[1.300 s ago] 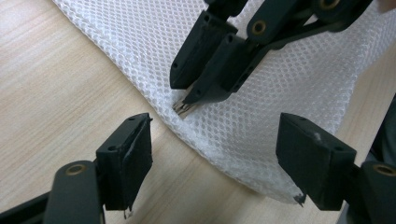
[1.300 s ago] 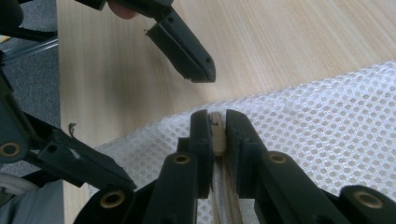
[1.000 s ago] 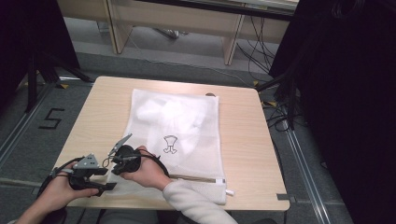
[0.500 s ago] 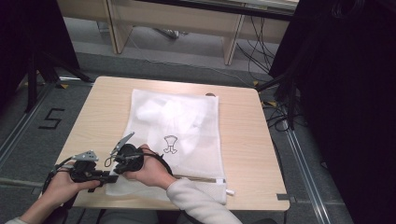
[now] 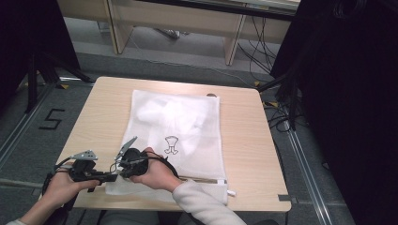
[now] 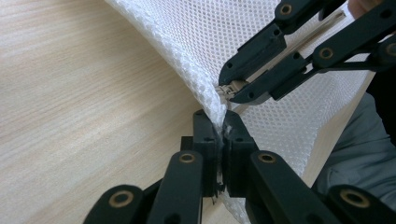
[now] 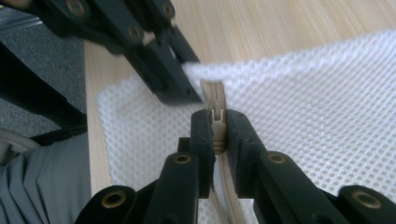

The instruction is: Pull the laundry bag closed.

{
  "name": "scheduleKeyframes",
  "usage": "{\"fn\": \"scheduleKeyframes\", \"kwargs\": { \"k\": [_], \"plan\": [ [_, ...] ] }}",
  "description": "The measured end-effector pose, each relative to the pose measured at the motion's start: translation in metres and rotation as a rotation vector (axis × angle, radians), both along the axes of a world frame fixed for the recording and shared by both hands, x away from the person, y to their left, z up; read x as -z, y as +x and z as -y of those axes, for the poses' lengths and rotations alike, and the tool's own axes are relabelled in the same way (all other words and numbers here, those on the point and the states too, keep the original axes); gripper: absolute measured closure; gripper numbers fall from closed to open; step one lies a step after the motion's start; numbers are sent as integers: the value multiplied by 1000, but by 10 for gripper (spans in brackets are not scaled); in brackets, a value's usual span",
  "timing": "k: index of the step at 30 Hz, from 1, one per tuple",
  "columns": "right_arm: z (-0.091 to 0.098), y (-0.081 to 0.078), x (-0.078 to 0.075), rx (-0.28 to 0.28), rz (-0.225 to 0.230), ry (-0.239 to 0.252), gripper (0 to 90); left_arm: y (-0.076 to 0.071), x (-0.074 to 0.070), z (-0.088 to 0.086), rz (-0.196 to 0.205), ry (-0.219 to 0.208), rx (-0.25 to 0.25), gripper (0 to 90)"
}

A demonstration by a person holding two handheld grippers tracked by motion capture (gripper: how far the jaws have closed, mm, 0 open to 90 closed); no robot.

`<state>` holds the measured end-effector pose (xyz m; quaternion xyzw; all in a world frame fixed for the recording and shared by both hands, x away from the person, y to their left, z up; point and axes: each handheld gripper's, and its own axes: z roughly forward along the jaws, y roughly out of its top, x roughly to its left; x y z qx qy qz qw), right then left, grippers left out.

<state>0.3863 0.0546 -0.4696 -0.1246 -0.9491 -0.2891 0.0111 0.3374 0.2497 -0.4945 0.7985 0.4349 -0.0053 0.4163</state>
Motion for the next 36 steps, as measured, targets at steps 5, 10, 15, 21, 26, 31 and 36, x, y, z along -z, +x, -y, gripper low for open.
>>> {"fn": "scheduleKeyframes", "kwargs": {
  "k": [5, 10, 15, 21, 26, 31, 36],
  "plan": [
    [2, -1, 1, 7, -3, 1, 824, 0, 0, 2, 15, 17, 16, 853],
    [1, -1, 1, 6, -4, -9, 824, -1, 0, 1, 18, 16, 11, 852],
    [4, 0, 5, 4, -12, -16, 824, -1, 0, 2, 22, 26, 6, 852],
    [5, -1, 4, 20, -24, -33, 824, -1, -1, 2, 27, 26, 7, 851],
    [6, 1, 6, 7, -24, -17, 824, -2, -1, 2, 25, 29, 9, 850],
    [7, 1, 7, 3, -21, -34, 824, -2, -2, 1, 27, 24, 5, 850],
    [11, 1, 8, -1, -33, -39, 824, -2, -1, 3, 28, 38, 13, 850]
  ]
}}
